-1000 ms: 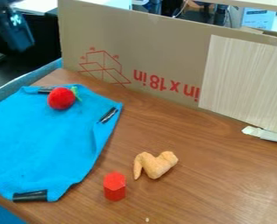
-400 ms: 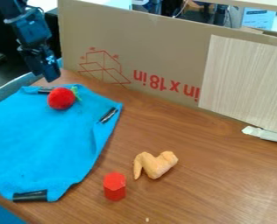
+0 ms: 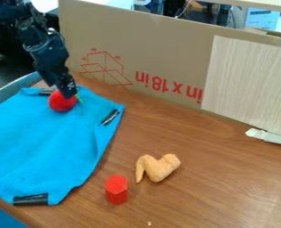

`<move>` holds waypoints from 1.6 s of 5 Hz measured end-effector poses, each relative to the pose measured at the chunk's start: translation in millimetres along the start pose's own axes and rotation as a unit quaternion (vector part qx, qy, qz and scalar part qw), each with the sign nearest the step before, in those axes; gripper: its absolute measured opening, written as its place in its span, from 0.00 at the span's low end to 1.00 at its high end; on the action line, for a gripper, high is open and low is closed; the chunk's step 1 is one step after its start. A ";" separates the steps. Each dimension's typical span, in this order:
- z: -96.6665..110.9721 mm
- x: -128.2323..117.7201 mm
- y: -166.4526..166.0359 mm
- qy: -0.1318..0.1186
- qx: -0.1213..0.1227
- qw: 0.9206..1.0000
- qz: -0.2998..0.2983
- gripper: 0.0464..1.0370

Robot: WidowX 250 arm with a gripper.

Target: Déplacer l'objet rouge de gauche à droite

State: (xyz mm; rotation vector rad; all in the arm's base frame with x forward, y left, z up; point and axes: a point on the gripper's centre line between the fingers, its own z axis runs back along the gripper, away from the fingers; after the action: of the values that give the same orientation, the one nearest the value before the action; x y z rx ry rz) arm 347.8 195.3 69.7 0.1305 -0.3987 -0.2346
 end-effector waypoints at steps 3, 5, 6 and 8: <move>-14.9 19.5 9.2 0.018 0.022 0.999 0.037 0.96; -36.8 14.0 17.9 0.058 0.031 0.996 0.052 0.96; -51.2 8.6 27.7 0.106 0.036 0.990 0.082 0.93; -52.0 11.4 28.7 0.117 0.014 0.987 0.112 0.47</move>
State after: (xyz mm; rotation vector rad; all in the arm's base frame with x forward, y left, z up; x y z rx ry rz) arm 384.4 224.3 31.3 0.1386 -0.1811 0.0085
